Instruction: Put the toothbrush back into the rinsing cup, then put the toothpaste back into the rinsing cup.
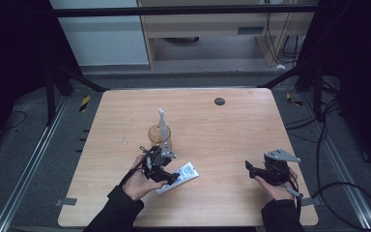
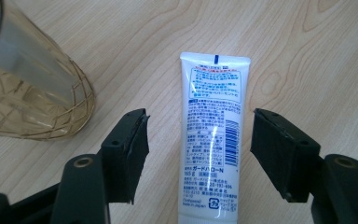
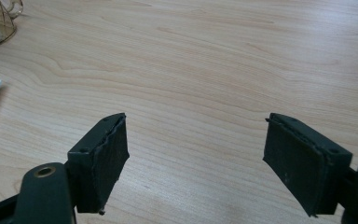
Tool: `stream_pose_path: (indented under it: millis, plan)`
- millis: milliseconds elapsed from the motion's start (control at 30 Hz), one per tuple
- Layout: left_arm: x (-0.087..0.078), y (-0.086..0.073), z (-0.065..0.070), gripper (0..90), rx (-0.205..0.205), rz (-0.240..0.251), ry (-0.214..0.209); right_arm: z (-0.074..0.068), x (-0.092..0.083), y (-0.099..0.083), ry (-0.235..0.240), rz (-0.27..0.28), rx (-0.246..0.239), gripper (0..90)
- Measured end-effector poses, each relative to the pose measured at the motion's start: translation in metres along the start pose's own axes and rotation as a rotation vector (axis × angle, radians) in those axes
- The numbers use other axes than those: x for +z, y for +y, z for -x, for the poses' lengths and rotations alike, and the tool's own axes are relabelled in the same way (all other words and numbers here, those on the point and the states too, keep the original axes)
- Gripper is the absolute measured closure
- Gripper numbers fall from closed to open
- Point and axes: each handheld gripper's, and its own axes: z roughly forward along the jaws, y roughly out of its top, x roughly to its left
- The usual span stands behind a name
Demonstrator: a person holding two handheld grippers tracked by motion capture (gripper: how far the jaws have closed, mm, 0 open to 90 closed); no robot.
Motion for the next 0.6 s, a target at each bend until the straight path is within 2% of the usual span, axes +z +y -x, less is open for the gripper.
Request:
stream_pose_path:
  millis: [200, 500, 567, 600]
  plan:
    - [0.014, 0.004, 0.001, 35.5, 0.017, -0.055, -0.009, 0.0, 0.001, 0.0, 0.004, -0.01, 0.002, 21.5]
    - [0.032, 0.005, 0.003, 36.6, 0.028, -0.11, -0.027, -0.001, 0.003, -0.002, 0.005, -0.018, -0.01, 21.5]
    - [0.036, 0.006, 0.003, 36.7, 0.035, -0.12, -0.037, -0.002, 0.003, -0.003, 0.01, -0.026, 0.001, 21.5]
    - [0.037, 0.006, 0.003, 36.7, 0.035, -0.126, -0.04, -0.001, 0.004, -0.004, 0.009, -0.026, -0.01, 21.4]
